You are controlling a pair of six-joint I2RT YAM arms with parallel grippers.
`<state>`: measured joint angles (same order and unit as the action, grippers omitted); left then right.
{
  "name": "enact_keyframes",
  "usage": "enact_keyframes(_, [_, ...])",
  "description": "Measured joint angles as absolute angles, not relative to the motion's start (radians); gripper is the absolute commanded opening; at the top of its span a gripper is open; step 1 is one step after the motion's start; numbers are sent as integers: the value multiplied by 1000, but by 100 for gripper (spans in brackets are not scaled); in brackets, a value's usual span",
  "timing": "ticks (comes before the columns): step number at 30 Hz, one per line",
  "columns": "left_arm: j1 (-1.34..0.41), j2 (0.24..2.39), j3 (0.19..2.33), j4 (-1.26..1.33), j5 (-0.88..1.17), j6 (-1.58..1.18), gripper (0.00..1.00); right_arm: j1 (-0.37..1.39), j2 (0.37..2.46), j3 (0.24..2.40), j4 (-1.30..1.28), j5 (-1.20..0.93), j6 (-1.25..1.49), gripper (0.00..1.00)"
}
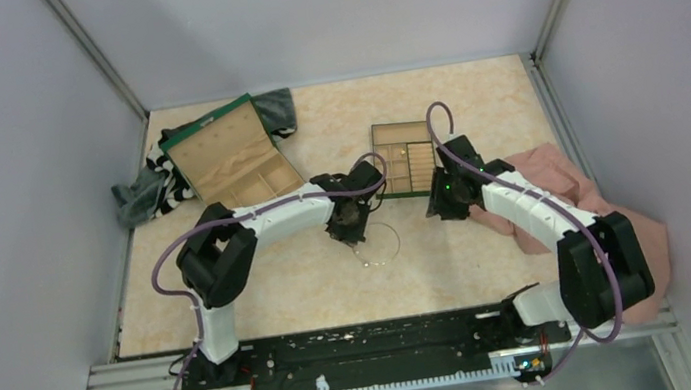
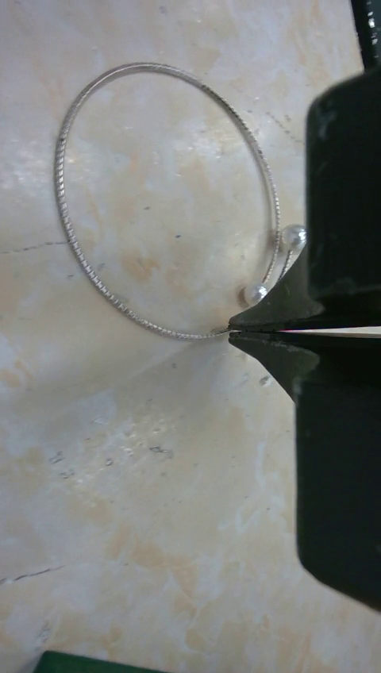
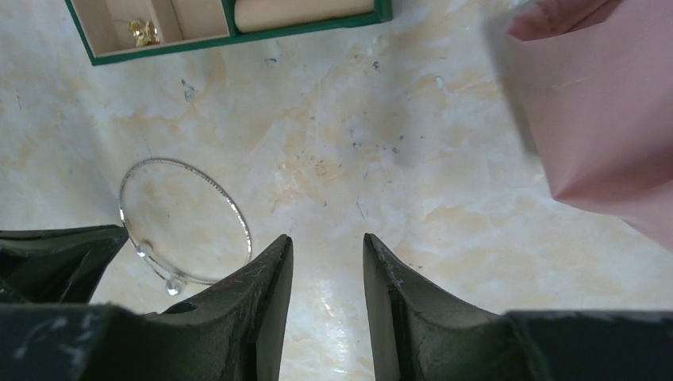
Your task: Organize the mixed jewelry
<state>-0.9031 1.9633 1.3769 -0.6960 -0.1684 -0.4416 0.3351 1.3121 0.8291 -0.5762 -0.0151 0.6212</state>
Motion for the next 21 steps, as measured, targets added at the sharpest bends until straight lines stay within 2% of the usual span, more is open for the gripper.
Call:
enact_keyframes(4, [-903,1917,1374,-752,-134,-454,13,365,1346,829,-575,-28,611,38])
enact_keyframes(6, [-900,1888,1386,-773,-129,-460,29,372,1357,829,-569,-32,606,38])
enact_keyframes(8, [-896,1875,1409,-778,-129,-466,38,373,1365,829,-566,-33,603,39])
enact_keyframes(12, [-887,1880,1444,-756,-136,-475,50,373,1372,829,-564,-36,598,39])
enact_keyframes(21, [-883,2011,1500,-779,-149,-487,47,373,1379,830,-561,-43,593,39])
